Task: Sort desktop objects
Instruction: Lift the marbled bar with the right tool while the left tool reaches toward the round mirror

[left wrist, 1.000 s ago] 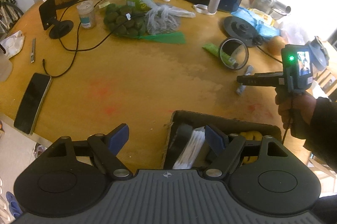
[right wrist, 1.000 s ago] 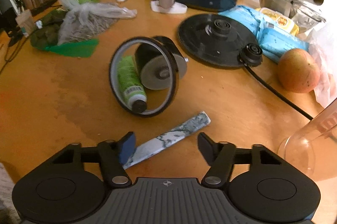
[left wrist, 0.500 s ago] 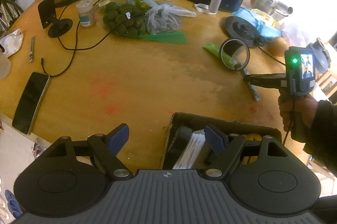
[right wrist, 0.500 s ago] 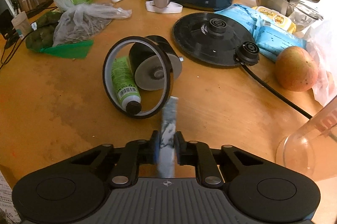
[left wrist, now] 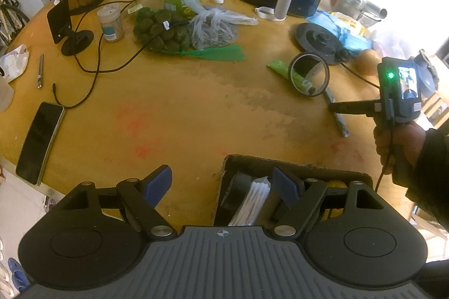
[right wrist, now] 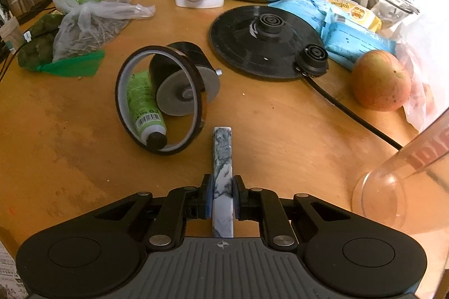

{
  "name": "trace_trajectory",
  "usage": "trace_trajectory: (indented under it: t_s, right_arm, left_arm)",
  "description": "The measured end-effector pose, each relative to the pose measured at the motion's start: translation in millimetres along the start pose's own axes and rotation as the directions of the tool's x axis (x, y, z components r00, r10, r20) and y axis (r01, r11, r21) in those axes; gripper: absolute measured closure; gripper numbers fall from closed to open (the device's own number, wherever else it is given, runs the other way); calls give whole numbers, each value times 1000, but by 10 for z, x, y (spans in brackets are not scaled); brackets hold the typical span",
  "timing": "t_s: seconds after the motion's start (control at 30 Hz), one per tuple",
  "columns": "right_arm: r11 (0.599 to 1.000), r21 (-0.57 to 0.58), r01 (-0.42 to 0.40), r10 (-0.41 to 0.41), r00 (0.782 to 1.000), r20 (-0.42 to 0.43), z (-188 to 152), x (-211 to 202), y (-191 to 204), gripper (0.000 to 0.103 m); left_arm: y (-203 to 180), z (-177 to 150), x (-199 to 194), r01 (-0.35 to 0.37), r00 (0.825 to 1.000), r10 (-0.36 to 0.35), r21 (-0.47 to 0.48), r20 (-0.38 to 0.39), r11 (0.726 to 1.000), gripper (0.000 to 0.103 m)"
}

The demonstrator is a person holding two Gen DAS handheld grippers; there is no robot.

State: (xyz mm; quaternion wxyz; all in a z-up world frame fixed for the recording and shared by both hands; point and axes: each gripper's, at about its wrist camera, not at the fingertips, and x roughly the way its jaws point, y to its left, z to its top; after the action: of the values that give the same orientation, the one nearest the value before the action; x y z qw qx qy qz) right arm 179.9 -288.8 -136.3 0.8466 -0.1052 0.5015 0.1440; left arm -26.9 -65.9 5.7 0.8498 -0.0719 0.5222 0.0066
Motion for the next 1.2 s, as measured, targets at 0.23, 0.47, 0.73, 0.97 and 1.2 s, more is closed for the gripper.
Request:
trace_trajectory:
  t_s: [0.23,0.47,0.73,0.97,1.2]
  right_arm:
    - [1000,14,-6,6,1000,-14,-37,-47,-49,86]
    - [1000,16,-14,13,1000,16,-77,-265,-106,86]
    - [999,26,-45,44,997,66,-194,-606,-174,86]
    - [994,91,-59,50,994,99,-277,-877,-204,86]
    - [984,174,-24,2,992,123,-442,-1154,-184,86]
  left_arm:
    - [-69,46,1,4,1000,-5,26,8,1000,24]
    - [-188,140,2,13,999,-15,75,32,997,24]
    - [-349,245,21,41,997,-49,156,52,987,24]
    - [-440,354,54,93,993,-109,260,50,961,24]
    - [-462,418,81,146,984,-171,335,47,931,24]
